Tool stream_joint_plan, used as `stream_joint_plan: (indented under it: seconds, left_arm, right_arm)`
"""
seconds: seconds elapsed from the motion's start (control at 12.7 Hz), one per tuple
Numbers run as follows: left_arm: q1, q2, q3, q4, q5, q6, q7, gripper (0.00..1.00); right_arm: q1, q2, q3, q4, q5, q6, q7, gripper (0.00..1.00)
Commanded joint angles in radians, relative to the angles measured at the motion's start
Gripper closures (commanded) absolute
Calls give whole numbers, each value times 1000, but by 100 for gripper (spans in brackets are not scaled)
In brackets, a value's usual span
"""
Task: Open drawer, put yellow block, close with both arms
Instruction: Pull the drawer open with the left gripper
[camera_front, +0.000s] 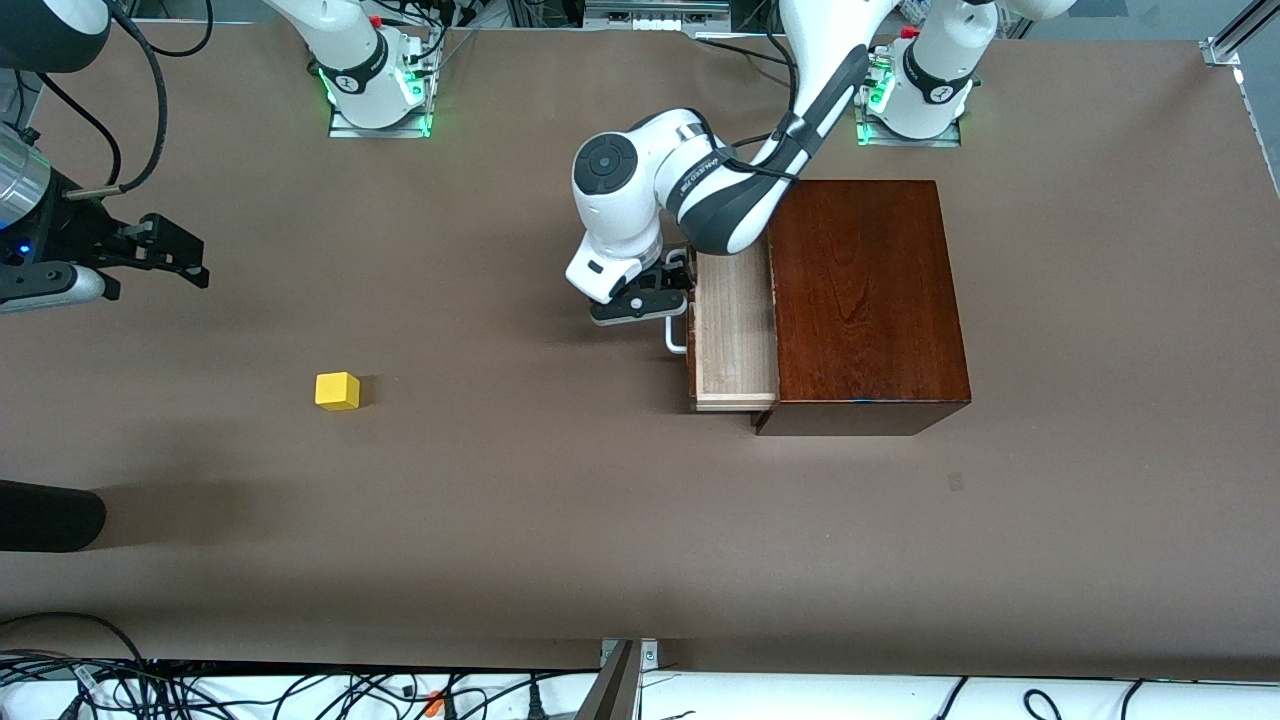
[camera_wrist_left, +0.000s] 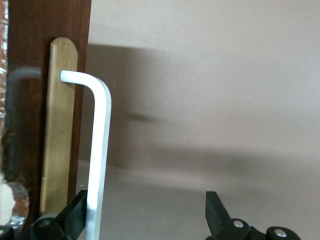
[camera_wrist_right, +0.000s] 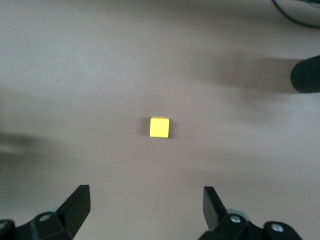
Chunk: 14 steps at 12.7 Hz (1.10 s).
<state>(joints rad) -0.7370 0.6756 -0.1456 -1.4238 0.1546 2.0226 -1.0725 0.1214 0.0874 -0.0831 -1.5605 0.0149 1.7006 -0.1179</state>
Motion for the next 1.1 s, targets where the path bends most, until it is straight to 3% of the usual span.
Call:
stream_joint_plan:
  seconds: [0.0,0.24,0.39,0.63,1.02]
  left_arm:
    - [-2,-16,9,46,-4,-83,32,0]
    - [4,-50,23,60,-6,-252,166,0]
    - [27,-74,40,146,-6,-370,222,0]
    - [129,-114,32,259,-21,-514,316,0]
    - [325,-263,24,261,-23,-613,584,0]
  right_arm:
    - [-5,83,5,27,-4,36,-11,0]
    - [-9,86,3,27,5,39,-5,0]
    - [-9,94,3,24,5,37,-5,0]
    - [-13,173,3,23,5,27,-9,0]
    - [-6,187,5,-76,0,51,-62,0]
